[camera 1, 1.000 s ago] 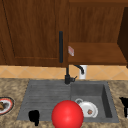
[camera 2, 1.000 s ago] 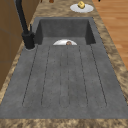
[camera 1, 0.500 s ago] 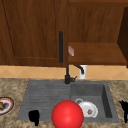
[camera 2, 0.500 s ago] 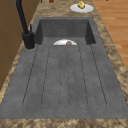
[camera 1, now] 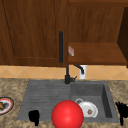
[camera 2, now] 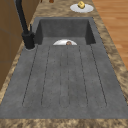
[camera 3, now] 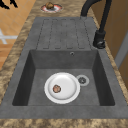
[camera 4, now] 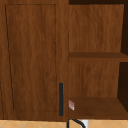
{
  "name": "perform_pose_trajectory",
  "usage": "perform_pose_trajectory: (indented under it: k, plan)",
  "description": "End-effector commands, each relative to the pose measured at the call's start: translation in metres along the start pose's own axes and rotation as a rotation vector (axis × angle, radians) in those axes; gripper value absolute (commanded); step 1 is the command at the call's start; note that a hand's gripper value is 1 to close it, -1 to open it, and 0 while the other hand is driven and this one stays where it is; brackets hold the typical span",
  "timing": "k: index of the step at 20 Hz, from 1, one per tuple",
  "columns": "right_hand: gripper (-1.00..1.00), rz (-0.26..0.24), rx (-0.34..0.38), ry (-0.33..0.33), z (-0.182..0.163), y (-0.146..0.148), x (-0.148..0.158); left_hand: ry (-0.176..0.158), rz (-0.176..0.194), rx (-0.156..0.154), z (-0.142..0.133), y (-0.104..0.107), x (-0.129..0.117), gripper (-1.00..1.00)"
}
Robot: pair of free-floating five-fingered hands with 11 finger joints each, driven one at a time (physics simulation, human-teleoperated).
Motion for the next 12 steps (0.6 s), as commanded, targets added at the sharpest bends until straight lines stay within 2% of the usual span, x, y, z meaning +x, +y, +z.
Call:
perform_pose_trajectory:
  k: [1,9,12]
  plan:
    - [-1.0,0.001,-0.013,-0.011,0.018,0.003,0.013,0.0,0.0,0.0,0.0,0.0,0.0,0.0]
    - [-1.0,-0.009,-0.02,-0.011,0.063,0.022,0.019,0.0,0.0,0.0,0.0,0.0,0.0,0.0]
    - [-1.0,-0.012,-0.021,-0.012,0.066,0.021,0.02,0.0,0.0,0.0,0.0,0.0,0.0,0.0]
